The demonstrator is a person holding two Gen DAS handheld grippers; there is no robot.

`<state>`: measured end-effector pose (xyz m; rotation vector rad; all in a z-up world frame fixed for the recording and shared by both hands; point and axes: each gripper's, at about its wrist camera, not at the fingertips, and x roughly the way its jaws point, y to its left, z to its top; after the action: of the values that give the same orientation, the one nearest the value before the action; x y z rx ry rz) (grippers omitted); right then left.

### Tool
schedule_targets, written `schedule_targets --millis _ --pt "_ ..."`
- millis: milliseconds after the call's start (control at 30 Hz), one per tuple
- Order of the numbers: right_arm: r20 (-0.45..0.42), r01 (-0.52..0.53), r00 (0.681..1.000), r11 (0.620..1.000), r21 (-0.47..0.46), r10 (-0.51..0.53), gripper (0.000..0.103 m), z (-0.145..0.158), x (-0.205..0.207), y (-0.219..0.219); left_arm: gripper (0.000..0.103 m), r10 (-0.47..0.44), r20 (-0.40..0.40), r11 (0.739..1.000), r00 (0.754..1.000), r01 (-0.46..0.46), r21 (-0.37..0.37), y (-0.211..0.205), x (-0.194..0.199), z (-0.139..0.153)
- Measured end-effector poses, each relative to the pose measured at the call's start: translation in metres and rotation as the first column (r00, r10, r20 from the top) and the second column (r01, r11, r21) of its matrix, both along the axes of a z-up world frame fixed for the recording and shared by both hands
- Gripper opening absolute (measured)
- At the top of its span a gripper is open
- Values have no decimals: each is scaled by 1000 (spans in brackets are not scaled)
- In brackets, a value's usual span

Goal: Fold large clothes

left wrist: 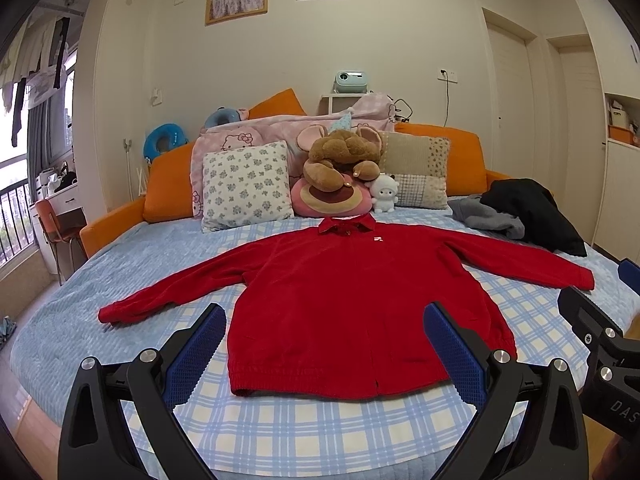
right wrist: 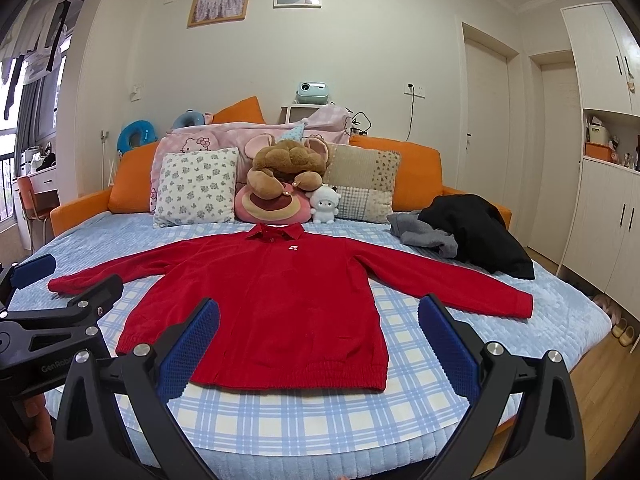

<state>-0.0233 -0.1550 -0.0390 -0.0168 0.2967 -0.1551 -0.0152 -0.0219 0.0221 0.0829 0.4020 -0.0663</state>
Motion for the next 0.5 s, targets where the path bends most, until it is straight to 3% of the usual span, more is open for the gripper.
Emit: schedule_targets --millis 500 --pt "4 4 1000 1000 3 -4 98 0 1 -1 100 -1 3 1000 1000 1 4 -3 0 -2"
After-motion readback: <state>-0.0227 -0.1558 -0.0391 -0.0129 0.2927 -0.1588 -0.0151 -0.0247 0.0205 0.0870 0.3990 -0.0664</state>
